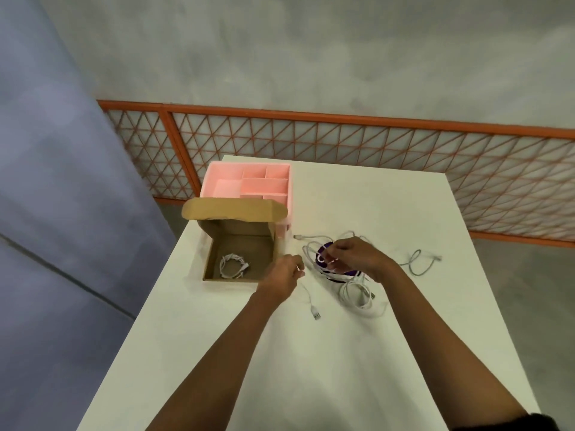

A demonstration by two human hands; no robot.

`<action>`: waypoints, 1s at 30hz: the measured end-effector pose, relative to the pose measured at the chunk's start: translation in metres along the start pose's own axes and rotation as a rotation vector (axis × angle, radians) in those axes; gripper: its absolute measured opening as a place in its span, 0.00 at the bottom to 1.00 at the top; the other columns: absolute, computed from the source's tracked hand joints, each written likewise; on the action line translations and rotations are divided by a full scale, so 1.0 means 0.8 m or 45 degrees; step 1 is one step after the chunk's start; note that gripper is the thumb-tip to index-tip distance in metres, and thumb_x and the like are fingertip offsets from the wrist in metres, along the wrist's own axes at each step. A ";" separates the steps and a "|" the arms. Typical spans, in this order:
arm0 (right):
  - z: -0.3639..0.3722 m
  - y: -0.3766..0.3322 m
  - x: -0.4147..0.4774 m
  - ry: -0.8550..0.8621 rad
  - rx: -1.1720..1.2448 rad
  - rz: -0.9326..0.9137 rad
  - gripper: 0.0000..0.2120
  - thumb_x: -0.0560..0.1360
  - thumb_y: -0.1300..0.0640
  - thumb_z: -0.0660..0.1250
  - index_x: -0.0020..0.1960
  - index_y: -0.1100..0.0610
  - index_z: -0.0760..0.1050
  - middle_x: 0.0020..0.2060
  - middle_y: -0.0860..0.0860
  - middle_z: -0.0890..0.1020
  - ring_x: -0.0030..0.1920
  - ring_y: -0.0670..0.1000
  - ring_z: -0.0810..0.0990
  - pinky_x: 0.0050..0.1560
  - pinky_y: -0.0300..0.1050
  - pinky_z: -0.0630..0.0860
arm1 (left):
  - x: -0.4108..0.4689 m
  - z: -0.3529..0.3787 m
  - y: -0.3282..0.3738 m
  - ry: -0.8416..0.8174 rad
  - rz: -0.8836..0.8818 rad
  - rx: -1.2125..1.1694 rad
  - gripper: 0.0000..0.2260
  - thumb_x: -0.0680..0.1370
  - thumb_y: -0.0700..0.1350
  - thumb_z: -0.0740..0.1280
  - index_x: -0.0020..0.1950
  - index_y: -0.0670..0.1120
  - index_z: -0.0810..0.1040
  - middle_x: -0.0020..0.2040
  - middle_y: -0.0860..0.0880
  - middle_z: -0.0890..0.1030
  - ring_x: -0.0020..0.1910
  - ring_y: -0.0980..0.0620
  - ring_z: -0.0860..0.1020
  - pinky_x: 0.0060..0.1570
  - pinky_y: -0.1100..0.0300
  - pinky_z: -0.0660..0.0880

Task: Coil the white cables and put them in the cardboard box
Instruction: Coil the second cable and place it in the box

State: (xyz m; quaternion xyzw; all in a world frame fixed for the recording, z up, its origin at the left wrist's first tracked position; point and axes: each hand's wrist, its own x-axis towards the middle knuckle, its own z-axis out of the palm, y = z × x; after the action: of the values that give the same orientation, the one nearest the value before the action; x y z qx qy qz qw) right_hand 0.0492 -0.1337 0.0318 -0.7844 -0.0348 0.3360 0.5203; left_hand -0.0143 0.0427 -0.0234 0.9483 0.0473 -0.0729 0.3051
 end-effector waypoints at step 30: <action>0.025 0.060 -0.013 0.187 -0.837 -0.326 0.16 0.75 0.58 0.68 0.63 0.59 0.76 0.59 0.60 0.72 0.61 0.60 0.71 0.58 0.47 0.67 | -0.022 -0.019 0.086 0.115 0.287 -0.273 0.26 0.76 0.30 0.60 0.71 0.47 0.60 0.54 0.46 0.71 0.45 0.48 0.77 0.48 0.58 0.75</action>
State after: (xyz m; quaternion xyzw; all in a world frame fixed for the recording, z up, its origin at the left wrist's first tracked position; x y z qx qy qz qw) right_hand 0.0157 -0.1444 -0.0080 -0.9211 -0.2016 0.1816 0.2791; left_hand -0.0205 -0.0051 0.0310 0.9120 -0.0383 0.0101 0.4083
